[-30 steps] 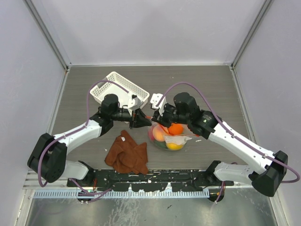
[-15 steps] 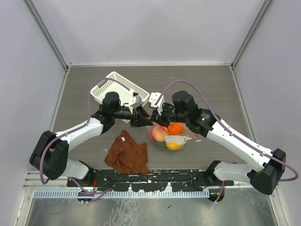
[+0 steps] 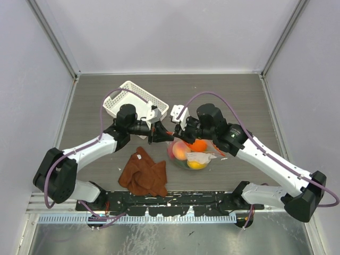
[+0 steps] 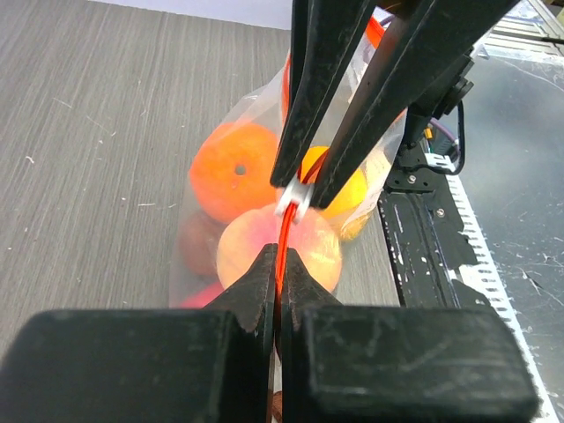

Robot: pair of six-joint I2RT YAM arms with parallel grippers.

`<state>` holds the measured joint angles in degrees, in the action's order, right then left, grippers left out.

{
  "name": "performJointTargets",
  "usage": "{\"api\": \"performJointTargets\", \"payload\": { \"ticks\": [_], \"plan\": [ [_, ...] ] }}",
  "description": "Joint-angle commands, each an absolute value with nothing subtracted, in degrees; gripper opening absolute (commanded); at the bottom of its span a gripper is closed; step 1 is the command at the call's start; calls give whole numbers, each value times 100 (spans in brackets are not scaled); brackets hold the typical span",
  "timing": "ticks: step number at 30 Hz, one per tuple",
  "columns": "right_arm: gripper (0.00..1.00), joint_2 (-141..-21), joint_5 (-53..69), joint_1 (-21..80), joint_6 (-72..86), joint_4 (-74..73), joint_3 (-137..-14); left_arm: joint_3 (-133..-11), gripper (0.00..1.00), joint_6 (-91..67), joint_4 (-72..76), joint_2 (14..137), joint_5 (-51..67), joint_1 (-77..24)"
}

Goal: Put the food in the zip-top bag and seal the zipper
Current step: Zip the zipper food storage bag at the center of the board.

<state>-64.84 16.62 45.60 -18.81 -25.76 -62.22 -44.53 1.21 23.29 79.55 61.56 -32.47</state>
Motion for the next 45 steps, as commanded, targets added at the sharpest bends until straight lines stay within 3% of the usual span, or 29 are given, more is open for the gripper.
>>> {"api": "performJointTargets", "payload": {
  "ticks": [1, 25, 45],
  "plan": [
    [1, -6105, 1225, 4466, -1990, -2903, -6370, -4559, 0, 311, 2375, 7685, 5919, -3223],
    [1, -5211, 65, 4294, -1828, -3655, -5998, -4570, 0, 53, 2183, 7497, 4356, -3032],
    [1, -4755, -544, 4228, -1609, -4087, -5780, -4556, 0, -618, 2692, 7597, 3881, -2620]
  ]
}}
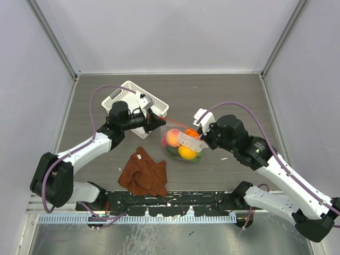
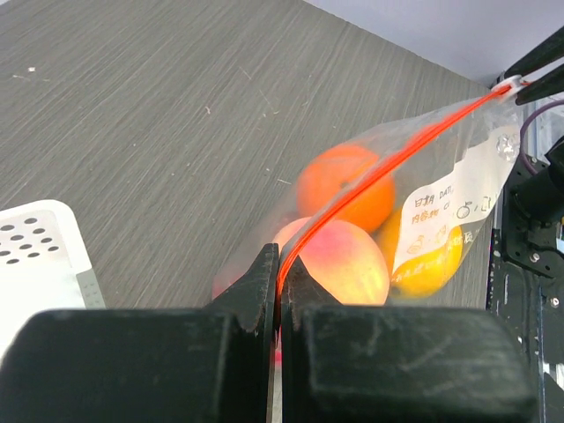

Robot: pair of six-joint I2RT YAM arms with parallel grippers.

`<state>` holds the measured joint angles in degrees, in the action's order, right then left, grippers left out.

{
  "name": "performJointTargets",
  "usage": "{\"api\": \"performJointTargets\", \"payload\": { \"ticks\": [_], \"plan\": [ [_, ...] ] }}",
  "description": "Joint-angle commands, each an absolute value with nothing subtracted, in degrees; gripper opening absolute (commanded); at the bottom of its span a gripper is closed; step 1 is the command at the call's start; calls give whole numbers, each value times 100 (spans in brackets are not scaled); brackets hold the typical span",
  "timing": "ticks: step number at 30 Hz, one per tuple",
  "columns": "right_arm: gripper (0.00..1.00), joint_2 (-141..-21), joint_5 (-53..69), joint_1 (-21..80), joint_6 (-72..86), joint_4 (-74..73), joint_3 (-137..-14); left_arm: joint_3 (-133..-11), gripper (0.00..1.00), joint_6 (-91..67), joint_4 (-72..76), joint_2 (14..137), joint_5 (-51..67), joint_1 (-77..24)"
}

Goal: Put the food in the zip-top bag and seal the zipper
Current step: Zip the zipper food storage bag at the center of the board.

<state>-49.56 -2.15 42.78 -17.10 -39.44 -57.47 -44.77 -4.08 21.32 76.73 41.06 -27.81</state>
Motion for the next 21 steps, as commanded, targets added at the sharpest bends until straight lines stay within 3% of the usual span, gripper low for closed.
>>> {"api": "performJointTargets", "payload": {
  "ticks": [1, 21],
  "plan": [
    [1, -4731, -564, 4219, -1596, -4113, -5775, -4561, 0, -668, 2743, 7621, 3870, -2585],
    [1, -4439, -1098, 4173, -1547, -4246, -5556, -4943, 0, -1428, 3343, 8360, 4044, -2037]
  ]
}}
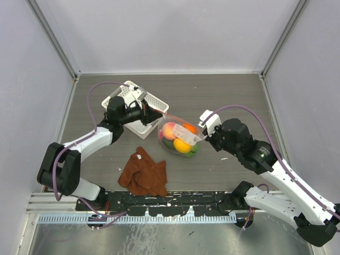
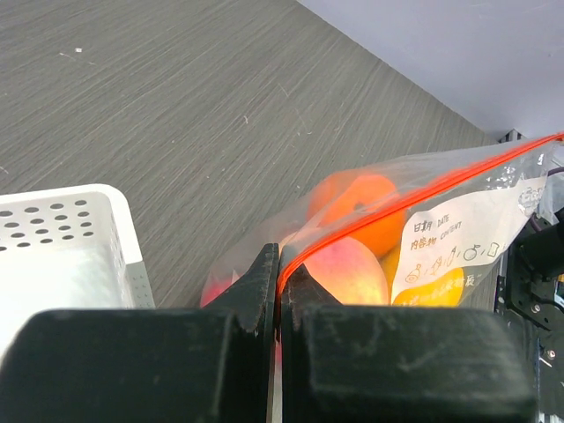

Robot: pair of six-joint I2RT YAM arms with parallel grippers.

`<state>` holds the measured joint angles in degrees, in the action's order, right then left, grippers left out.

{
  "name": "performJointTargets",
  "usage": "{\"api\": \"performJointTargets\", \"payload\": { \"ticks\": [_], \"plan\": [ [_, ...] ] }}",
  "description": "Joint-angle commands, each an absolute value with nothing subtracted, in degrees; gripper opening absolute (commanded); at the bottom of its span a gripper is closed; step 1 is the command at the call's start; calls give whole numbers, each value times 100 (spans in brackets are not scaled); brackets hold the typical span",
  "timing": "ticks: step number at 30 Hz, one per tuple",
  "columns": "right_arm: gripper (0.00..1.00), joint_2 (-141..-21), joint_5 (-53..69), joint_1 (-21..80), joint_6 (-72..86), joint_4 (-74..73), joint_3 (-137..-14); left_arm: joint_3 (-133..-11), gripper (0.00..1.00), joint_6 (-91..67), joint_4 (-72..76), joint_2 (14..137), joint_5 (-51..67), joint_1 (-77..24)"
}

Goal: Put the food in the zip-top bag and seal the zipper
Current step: Zip the zipper food storage bag at the center of the board, then place the zipper food storage bag at the center of the board.

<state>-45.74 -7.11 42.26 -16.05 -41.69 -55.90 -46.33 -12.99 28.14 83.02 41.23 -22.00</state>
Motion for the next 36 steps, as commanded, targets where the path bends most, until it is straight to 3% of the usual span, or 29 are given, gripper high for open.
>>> {"api": "performJointTargets", "payload": {
  "ticks": [1, 17, 27, 30, 36],
  "plan": [
    [1, -4457, -1124, 4169, -1544, -4246, -5556, -4978, 0, -1429, 3355, 8417, 4063, -2031],
    [1, -4902, -4137, 4138, -1978, -3136, -5797, -6684, 0, -1589, 2929, 9523, 4323, -2261],
    [1, -4628, -2257, 4135, -1328, -3318, -5512, -5906, 9, -1335, 2579, 9415, 3878, -2707],
    [8, -4410, -2085, 4138, -1147, -3267, -5401, -5613, 16, -1375, 2547, 9106, 3665, -2707],
    [39, -3977, -2119, 4135, -876, -2980, -5276, -5319, 37, -1395, 2096, 8426, 3228, -2707]
  ]
}}
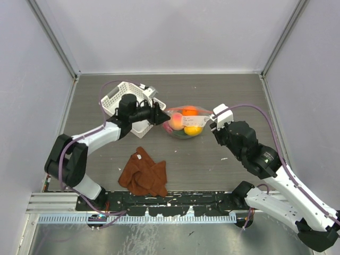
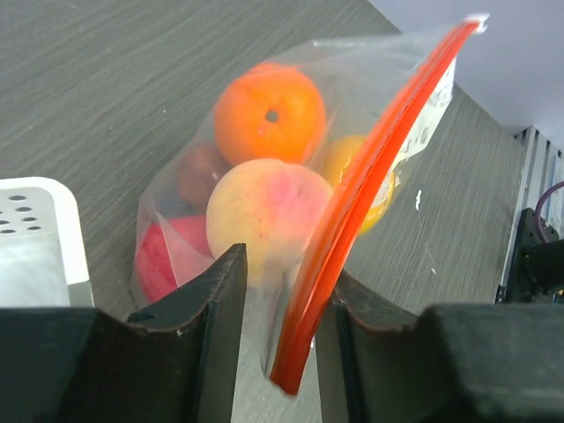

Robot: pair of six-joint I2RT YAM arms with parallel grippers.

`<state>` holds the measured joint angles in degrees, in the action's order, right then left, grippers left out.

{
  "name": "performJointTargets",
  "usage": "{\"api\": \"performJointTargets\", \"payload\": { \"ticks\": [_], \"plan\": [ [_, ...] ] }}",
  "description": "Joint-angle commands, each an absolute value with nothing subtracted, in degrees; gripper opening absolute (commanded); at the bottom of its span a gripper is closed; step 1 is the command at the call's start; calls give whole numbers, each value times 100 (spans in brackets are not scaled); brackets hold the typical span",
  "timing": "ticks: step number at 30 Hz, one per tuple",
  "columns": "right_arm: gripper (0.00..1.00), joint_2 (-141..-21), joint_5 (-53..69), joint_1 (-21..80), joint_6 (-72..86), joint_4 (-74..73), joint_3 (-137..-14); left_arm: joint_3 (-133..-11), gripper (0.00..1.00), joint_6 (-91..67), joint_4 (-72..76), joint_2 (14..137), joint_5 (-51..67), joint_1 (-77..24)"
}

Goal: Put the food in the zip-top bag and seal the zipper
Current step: Place the zipper food storage bag at the center of the board, then reset both arms

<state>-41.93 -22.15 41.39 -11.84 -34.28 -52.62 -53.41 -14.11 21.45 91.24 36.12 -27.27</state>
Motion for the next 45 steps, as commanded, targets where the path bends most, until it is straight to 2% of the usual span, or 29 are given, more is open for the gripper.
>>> {"api": "performJointTargets", "payload": {
  "ticks": [1, 9, 12, 13, 15, 21, 28, 38, 45],
  "plan": [
    [44, -3945, -2150, 4134, -823, -2933, -5243, -5274, 40, -1408, 2014, 8309, 3178, -2707],
    [73, -3724, -2584, 4139, -427, -2743, -4979, -4998, 70, -1639, 1228, 7083, 2366, -2709],
    [85, -3566, -3043, 4139, -194, -2659, -4873, -5013, 85, -1901, 666, 6583, 1693, -2708],
    [90, -3508, -3214, 4134, -124, -2657, -4843, -5024, 86, -2020, 472, 6419, 1454, -2703],
    [99, -3398, -3534, 4137, 6, -2653, -4773, -5027, 100, -2271, 124, 6066, 1022, -2698],
    [100, -2949, -4336, 4137, 298, -2653, -4626, -5444, 98, -2621, -1673, 5138, -265, -2689],
    [100, -2396, -4689, 4138, 321, -2652, -4489, -5919, 98, -2329, -3244, 4265, -1417, -2689],
    [100, -1672, -4936, 4140, 614, -2647, -4198, -5174, 98, -1309, -2986, 2677, -2253, -2691],
    [100, -1380, -4918, 4139, 678, -2661, -4116, -4714, 98, -1178, -2682, 2355, -2074, -2546]
  ]
}}
